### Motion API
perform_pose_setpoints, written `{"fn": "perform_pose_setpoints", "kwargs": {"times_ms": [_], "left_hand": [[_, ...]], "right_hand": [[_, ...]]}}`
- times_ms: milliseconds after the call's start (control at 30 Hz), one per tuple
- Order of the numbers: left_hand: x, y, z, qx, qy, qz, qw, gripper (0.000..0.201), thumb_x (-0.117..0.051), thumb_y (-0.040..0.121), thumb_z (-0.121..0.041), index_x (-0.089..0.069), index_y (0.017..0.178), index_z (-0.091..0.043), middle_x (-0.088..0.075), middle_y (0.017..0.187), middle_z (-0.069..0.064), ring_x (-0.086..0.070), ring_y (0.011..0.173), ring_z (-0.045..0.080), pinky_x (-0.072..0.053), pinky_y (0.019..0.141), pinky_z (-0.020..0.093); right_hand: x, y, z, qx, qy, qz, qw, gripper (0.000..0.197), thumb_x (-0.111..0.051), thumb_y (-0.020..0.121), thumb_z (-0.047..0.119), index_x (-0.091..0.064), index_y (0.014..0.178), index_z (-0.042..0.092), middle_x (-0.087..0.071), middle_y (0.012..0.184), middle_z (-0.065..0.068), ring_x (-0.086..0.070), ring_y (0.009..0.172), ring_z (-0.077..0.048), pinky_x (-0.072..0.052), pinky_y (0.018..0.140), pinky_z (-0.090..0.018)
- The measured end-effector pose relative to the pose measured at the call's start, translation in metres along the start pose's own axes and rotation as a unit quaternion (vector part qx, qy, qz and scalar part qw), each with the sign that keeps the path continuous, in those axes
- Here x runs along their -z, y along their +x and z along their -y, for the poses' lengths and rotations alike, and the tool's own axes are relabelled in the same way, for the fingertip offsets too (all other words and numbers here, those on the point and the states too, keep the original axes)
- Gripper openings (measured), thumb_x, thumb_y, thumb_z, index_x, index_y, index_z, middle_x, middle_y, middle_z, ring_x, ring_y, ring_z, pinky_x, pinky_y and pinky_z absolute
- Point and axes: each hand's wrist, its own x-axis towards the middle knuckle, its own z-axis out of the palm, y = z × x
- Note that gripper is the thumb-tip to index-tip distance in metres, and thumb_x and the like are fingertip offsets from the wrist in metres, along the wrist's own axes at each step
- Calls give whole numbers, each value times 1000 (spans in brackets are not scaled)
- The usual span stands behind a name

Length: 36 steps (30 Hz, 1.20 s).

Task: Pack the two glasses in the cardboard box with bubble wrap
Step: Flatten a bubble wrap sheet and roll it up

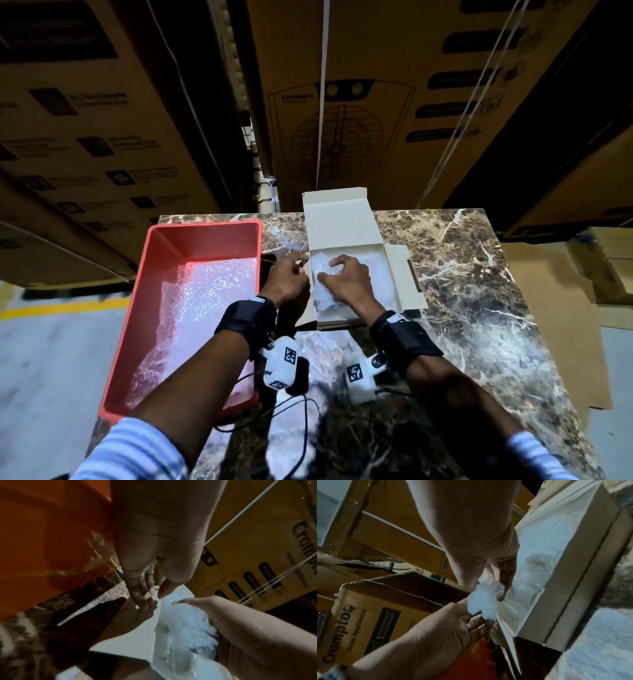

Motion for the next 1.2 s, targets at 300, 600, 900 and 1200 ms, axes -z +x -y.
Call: {"fn": "perform_pose_setpoints", "kwargs": {"times_ms": [300,600,900,1200], "left_hand": [[-5,0,-2,-73,43,12,996,42,-65,85,3,-53,117,-20,-51,86,1,-49,74,19,-49,65,37],[-7,6,0,-62,77,-2,995,35,-70,89,-4,-65,123,-12,-54,98,-1,-54,99,23,-47,89,34],[-11,9,4,-44,111,-8,993,39,-69,91,-10,-66,130,-13,-59,121,12,-57,116,29,-45,104,32],[-8,12,3,-42,45,27,998,60,-65,86,0,-51,140,-23,-60,107,13,-58,91,26,-51,78,32]], "right_hand": [[-1,-9,2,42,-61,-31,997,41,-83,79,36,-62,102,9,-57,96,-3,-61,95,-29,-51,74,-36],[-6,-2,2,21,-105,-13,994,38,-76,82,46,-66,109,21,-71,108,-4,-66,102,-29,-45,73,-32],[-21,1,-6,8,-45,-44,998,31,-64,93,51,-59,110,25,-71,97,-6,-64,100,-28,-39,73,-32],[-16,12,4,27,-105,-54,993,19,-75,84,36,-67,90,20,-68,93,0,-64,93,-26,-39,69,-31]]}}
